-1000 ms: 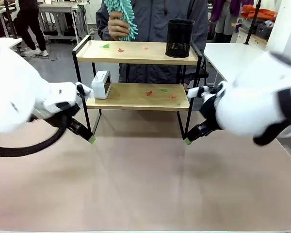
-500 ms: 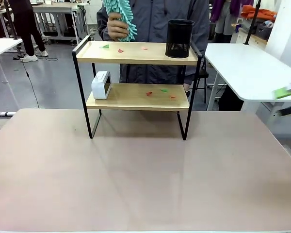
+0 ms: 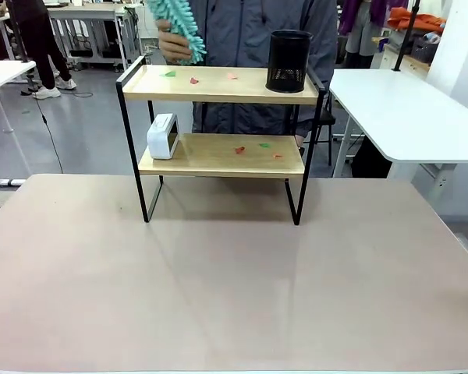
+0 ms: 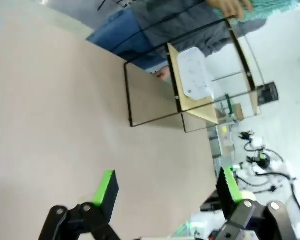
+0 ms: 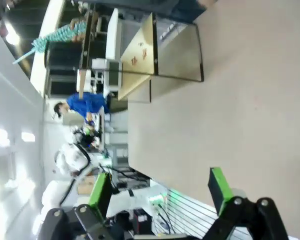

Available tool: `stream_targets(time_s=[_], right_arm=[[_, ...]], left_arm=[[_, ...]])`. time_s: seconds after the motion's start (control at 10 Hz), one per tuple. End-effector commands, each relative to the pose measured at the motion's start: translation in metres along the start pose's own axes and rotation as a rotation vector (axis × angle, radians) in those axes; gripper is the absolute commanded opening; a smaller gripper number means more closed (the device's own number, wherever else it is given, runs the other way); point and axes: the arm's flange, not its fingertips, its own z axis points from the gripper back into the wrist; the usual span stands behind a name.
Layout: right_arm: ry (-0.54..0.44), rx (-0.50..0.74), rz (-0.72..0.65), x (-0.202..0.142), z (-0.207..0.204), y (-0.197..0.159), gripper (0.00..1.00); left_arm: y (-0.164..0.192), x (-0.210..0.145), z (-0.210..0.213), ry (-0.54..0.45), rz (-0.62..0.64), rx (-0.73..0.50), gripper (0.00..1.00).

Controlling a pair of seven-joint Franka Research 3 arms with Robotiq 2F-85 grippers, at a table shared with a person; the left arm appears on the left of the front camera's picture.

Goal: Clean the shelf.
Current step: Pick up the Duster from the human.

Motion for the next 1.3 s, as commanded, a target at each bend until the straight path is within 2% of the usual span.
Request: stream_targets(time_s=[0.0,1.0,1.2], right_arm=[[0.017,0.000,0.062,-0.004,0.001,0.017,1.00],[0.017,0.000,0.062,-0.004,0.001,0.017,1.00],[0.017,0.000,0.062,-0.004,0.001,0.017,1.00]], left_arm=[[-0.024,0.000,0.021,-0.006,-0.115,-0.054,1.00],[-0.025,-0.001,0.021,0.012,-0.088,-0.030,1.00],[-0.037,0.038,0.026,0.055,-0.024,-0.037,1.00]])
